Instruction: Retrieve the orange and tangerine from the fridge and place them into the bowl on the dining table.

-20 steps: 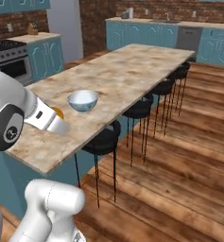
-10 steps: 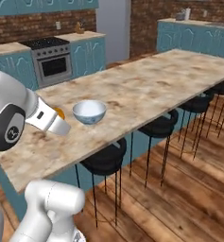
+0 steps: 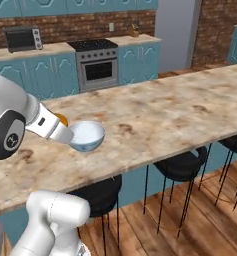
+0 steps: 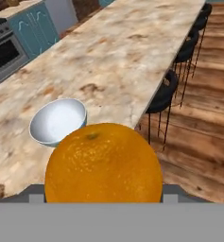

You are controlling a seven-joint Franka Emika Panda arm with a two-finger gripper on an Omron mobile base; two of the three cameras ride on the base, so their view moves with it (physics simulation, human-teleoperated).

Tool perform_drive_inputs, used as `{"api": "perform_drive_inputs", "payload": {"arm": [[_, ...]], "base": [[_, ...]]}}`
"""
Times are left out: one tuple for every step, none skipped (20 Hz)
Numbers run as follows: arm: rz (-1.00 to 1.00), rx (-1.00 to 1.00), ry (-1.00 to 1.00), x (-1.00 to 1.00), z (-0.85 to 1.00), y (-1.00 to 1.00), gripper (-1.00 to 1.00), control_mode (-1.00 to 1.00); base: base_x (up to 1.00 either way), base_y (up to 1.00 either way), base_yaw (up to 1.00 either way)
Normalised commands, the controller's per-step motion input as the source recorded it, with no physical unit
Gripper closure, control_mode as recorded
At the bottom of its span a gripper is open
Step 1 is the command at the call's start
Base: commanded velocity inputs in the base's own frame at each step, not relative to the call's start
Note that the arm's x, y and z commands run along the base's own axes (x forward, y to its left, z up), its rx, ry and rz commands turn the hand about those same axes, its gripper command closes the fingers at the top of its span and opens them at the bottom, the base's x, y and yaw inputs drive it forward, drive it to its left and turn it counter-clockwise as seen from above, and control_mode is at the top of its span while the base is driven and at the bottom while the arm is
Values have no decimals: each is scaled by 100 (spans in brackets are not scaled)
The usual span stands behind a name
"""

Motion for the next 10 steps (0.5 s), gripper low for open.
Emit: {"api": "perform_drive_inputs", "payload": {"arm": [[0,0,0,0,0,0,100,100],[0,0,0,0,0,0,100,100],[0,0,0,0,0,0,100,100],[0,0,0,0,0,0,100,100],[0,0,0,0,0,0,100,100],[0,0,0,0,0,0,100,100],[0,0,0,0,0,0,100,100],[0,0,0,0,0,0,100,100],[0,0,0,0,0,0,100,100],[0,0,0,0,0,0,100,100]], "base": [[71,-91,45],[76,-82,45],[79,-71,45],[86,-61,46],[89,-50,47],[92,-40,46],[95,-31,44],[96,-22,42],[99,-15,40],[93,-5,35]]}}
